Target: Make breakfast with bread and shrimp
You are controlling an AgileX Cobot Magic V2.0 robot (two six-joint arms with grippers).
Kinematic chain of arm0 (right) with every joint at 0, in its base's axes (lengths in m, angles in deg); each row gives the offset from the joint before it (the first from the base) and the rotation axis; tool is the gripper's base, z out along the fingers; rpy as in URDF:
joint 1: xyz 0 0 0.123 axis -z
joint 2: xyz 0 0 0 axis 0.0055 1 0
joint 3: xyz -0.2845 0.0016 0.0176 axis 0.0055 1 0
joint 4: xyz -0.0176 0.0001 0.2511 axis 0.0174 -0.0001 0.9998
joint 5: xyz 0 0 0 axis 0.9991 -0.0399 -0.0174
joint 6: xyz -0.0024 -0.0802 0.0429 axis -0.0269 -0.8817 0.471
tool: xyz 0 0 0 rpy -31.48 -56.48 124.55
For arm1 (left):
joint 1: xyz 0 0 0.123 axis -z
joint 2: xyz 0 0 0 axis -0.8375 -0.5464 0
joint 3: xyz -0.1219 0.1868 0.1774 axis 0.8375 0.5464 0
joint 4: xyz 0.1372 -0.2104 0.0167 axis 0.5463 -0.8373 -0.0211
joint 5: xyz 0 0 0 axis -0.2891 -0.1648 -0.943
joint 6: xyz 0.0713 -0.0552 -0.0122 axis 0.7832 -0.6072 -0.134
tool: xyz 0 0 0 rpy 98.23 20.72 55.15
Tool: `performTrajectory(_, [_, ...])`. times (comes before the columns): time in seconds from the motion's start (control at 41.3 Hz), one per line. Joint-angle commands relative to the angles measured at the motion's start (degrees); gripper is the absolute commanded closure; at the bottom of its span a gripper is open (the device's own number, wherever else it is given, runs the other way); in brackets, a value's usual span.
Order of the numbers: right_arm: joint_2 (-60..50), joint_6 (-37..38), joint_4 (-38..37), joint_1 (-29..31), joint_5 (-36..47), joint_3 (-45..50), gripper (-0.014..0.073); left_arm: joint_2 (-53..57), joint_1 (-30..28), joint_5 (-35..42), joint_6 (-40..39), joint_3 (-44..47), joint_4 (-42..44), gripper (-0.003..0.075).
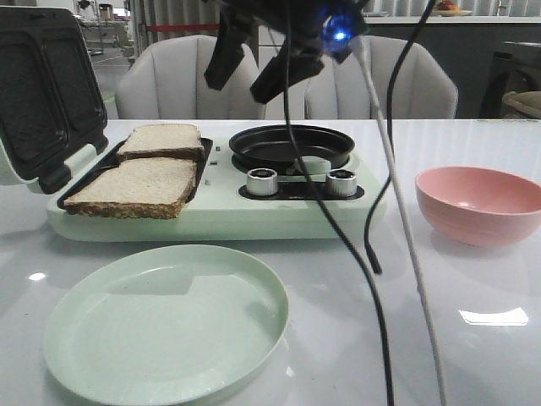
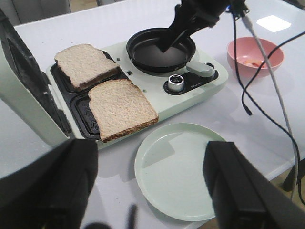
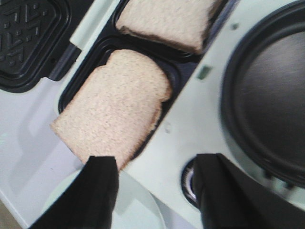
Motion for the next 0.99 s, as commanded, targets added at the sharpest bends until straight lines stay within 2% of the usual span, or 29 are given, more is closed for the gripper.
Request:
performTrajectory(0.0, [-7.4, 1.7, -4.6, 0.2, 0.7, -1.6, 0.0120, -0.2, 0.3, 4.9, -0.2, -1.6, 0.4, 0.0199])
performTrajectory(0.145, [-13.5, 3.8, -12.9, 0.2, -3.0, -1.3, 0.0120, -0.2, 0.3, 4.9, -0.2, -1.6, 0.4, 0.0199])
performTrajectory(0.29, [-19.2, 4.6, -16.1, 0.2, -4.0, 1.5, 0.0120, -0.2, 0.3, 4.9, -0.2, -1.6, 0.4, 0.0199])
performTrajectory(0.532, [-32.9, 4.6, -17.9, 0.1, 4.5, 19.6, 0.0120, -0.2, 0.3, 4.9, -0.2, -1.6, 0.4, 0.0199])
performTrajectory(0.702, [-42.6, 4.6, -19.7, 0.1, 4.7, 30.6, 0.0120, -0.2, 0.3, 4.9, -0.2, -1.6, 0.4, 0.0199])
performTrajectory(0.968, [-55.1, 4.6, -20.2, 0.1, 4.6, 41.0, 0.0120, -0.2, 0.3, 4.9, -0.2, -1.6, 1.4, 0.0199])
